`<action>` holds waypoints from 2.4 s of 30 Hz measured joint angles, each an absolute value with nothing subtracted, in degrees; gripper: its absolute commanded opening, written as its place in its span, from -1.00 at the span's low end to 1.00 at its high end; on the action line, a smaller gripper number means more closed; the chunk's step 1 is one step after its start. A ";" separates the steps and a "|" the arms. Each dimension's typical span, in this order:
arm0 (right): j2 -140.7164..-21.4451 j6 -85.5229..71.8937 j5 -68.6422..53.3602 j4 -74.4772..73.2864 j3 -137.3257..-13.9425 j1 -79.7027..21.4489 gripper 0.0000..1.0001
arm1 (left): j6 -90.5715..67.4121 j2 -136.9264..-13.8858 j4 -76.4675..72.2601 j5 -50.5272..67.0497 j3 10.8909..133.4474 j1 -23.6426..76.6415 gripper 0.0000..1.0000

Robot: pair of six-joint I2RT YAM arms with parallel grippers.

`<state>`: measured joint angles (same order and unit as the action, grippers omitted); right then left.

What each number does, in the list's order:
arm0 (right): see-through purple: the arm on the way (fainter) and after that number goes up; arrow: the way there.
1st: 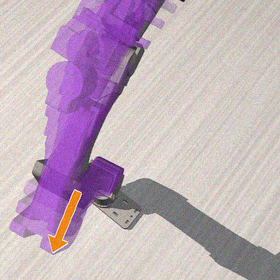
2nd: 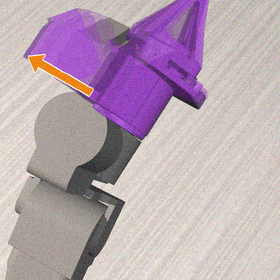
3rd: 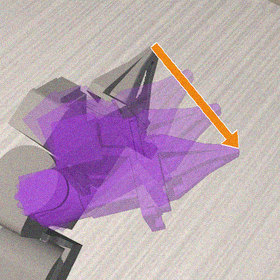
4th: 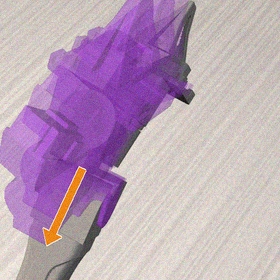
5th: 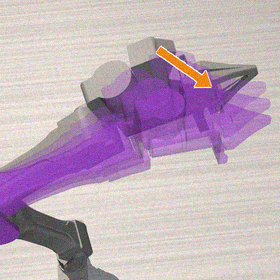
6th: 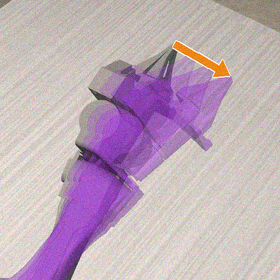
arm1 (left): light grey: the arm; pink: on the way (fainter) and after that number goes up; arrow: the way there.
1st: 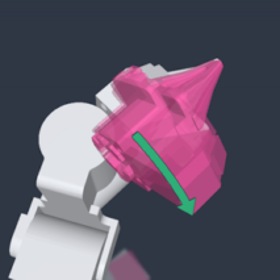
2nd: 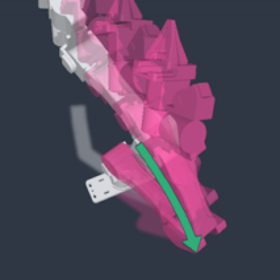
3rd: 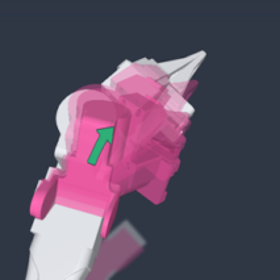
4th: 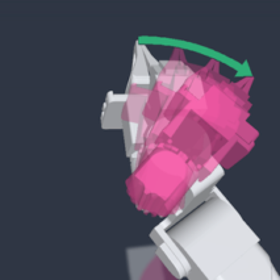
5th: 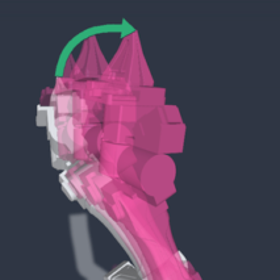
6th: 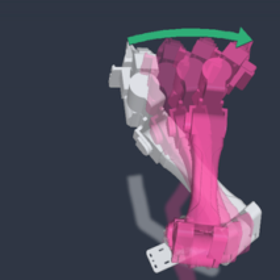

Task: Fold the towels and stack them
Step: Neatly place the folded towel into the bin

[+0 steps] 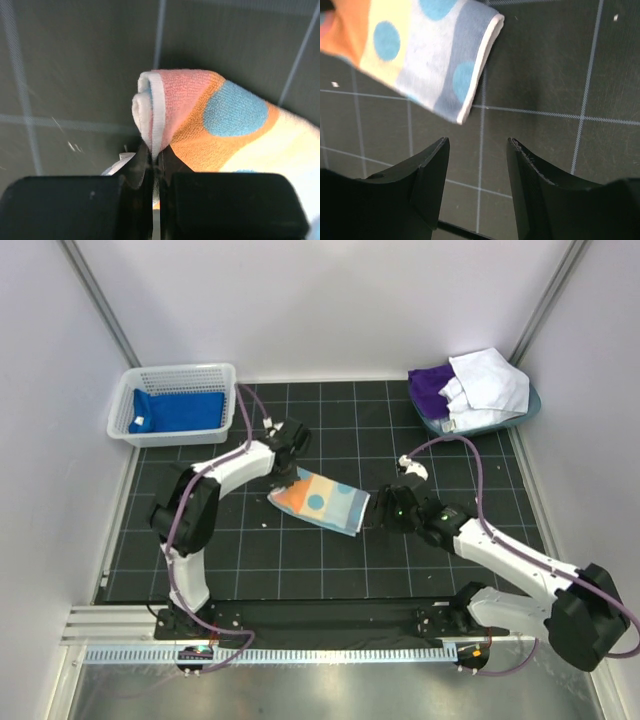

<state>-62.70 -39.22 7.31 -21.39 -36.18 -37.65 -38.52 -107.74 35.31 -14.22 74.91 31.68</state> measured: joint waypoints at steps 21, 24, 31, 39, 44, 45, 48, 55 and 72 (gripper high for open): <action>-61.41 -35.44 7.29 -28.80 -39.68 -37.65 0.13 | -7.81 -139.57 49.74 -61.54 131.50 24.77 -1.00; -62.17 -35.42 7.29 -28.73 -39.68 -37.65 0.12 | -4.08 -139.55 47.22 -62.06 131.48 21.91 -1.00; -64.14 -35.44 7.25 -27.77 -39.64 -37.65 0.12 | 4.05 -137.49 37.93 -62.61 128.73 16.25 -1.00; -65.54 -35.20 7.11 -27.42 -39.64 -37.65 0.12 | 9.93 -136.05 23.38 -62.22 122.61 11.68 -1.00; -66.41 -34.74 6.98 -27.07 -39.64 -37.65 0.11 | 10.13 -136.05 18.65 -59.94 117.69 8.78 -1.00; -66.63 -34.68 6.85 -26.87 -39.62 -37.65 0.12 | 10.11 -136.05 18.13 -59.70 117.30 8.08 -1.00; -67.46 -34.50 6.57 -26.39 -39.62 -37.65 0.11 | 10.13 -136.05 15.94 -58.63 116.84 6.00 -1.00; -69.28 -34.04 5.80 -26.06 -39.62 -37.67 0.11 | 10.70 -136.16 11.53 -56.75 116.77 2.13 -1.00; -72.66 -33.50 5.85 -26.13 -39.66 -38.72 0.11 | -0.49 -143.94 17.65 -47.20 126.02 -9.08 0.68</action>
<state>-72.66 -33.50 5.85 -26.13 -39.66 -38.72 -0.49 -143.94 17.65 -47.20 126.02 -9.08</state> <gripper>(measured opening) 0.559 0.836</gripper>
